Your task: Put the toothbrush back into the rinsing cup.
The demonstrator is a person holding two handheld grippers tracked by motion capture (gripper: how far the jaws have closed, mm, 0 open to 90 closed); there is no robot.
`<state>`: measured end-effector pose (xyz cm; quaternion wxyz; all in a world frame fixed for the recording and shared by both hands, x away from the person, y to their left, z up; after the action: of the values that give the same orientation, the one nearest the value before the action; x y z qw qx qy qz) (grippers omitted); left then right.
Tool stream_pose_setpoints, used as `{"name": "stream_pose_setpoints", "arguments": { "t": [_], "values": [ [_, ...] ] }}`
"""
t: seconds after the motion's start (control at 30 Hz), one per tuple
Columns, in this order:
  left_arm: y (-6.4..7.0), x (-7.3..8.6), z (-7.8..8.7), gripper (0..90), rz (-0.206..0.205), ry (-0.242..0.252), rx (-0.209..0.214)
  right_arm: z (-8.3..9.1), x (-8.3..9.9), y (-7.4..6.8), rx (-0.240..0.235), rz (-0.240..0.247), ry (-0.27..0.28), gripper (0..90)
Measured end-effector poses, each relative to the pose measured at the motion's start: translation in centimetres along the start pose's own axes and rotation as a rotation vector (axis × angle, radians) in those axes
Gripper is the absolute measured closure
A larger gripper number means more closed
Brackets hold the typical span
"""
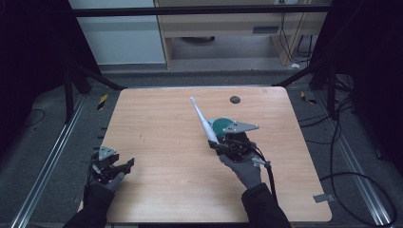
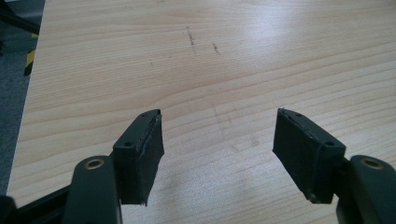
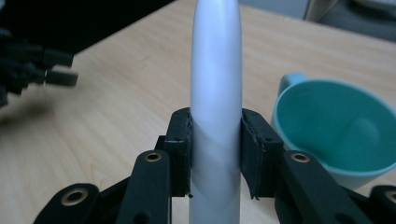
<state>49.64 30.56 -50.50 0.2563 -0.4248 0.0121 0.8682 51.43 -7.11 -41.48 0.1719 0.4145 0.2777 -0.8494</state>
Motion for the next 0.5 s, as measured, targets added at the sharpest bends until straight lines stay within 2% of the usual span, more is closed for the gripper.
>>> {"name": "stream_pose_setpoints", "arguments": {
  "t": [0.07, 0.17, 0.23, 0.27, 0.5],
  "values": [
    [0.0, 0.0, 0.0, 32.3, 0.0, -0.001, 0.0, 0.1, -0.9, 0.1, 0.003, -0.019, 0.048, 66.3],
    [0.0, 0.0, 0.0, 32.3, -0.001, 0.0, 0.0, 0.0, -1.4, 0.2, 0.007, -0.026, 0.067, 66.3],
    [0.0, 0.0, 0.0, 32.3, 0.001, -0.001, 0.0, -0.2, -2.2, 0.6, 0.021, -0.046, 0.108, 66.3],
    [0.0, 0.0, 0.0, 32.3, 0.001, -0.001, 0.0, -0.2, -2.2, 0.6, 0.021, -0.046, 0.108, 66.3],
    [-0.1, 0.0, -0.1, 32.3, 0.002, -0.001, -0.002, -0.9, -3.7, 1.9, 0.041, -0.108, 0.209, 66.3]
  ]
}}
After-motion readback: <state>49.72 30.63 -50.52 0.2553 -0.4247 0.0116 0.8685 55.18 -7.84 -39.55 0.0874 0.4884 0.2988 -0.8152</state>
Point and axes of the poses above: each handheld gripper's, and its own axes: z roughly backward along the jaws, x roughly out of its underside, y roughly to its right, the point moved 5 cm from there along -z, roughly forward along the jaws, and after that the axes turned 15 degrees about -z, right-handed, at the moved point
